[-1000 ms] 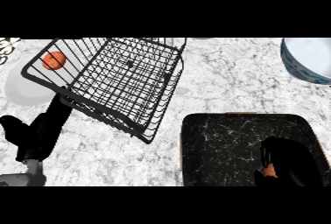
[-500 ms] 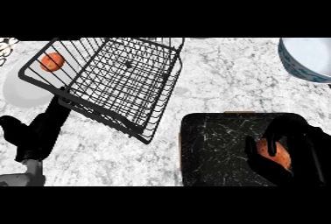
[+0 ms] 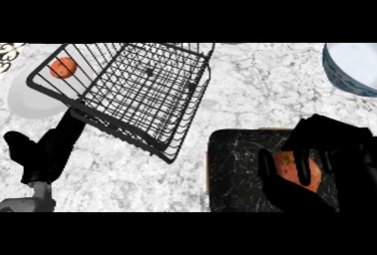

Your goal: Pick the sweet potato from the tray and place it in the tiered basket

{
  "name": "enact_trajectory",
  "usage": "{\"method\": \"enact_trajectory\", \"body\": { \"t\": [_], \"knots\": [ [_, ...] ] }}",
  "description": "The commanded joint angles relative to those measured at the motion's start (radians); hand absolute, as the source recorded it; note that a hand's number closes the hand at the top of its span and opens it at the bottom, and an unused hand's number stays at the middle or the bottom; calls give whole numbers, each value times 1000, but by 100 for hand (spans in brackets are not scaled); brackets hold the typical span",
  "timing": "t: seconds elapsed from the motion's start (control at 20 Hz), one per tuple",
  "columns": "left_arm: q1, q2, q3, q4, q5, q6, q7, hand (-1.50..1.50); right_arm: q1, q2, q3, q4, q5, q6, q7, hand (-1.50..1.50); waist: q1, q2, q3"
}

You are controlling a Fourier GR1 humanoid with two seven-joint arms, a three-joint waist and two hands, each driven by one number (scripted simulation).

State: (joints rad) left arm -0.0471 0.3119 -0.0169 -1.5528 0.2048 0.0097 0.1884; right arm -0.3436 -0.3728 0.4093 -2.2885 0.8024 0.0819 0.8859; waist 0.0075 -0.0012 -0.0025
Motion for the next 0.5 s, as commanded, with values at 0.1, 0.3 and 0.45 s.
{"method": "enact_trajectory", "body": {
  "t": [0.1, 0.3, 0.45],
  "knots": [
    [4, -9, -10, -78, -23, 11, 43, 0, -294, 187, 59, 118, 3, 127, 143, 150, 8, -1, 1],
    [-4, -9, -6, -37, -16, -14, 23, 0, -522, 363, 81, 345, 77, 118, 227, 150, 19, -1, 0],
    [-44, -25, 3, -41, -5, -6, 65, 0, -591, 368, 58, 442, 43, 77, 232, 150, 10, 0, 1]
  ]
}}
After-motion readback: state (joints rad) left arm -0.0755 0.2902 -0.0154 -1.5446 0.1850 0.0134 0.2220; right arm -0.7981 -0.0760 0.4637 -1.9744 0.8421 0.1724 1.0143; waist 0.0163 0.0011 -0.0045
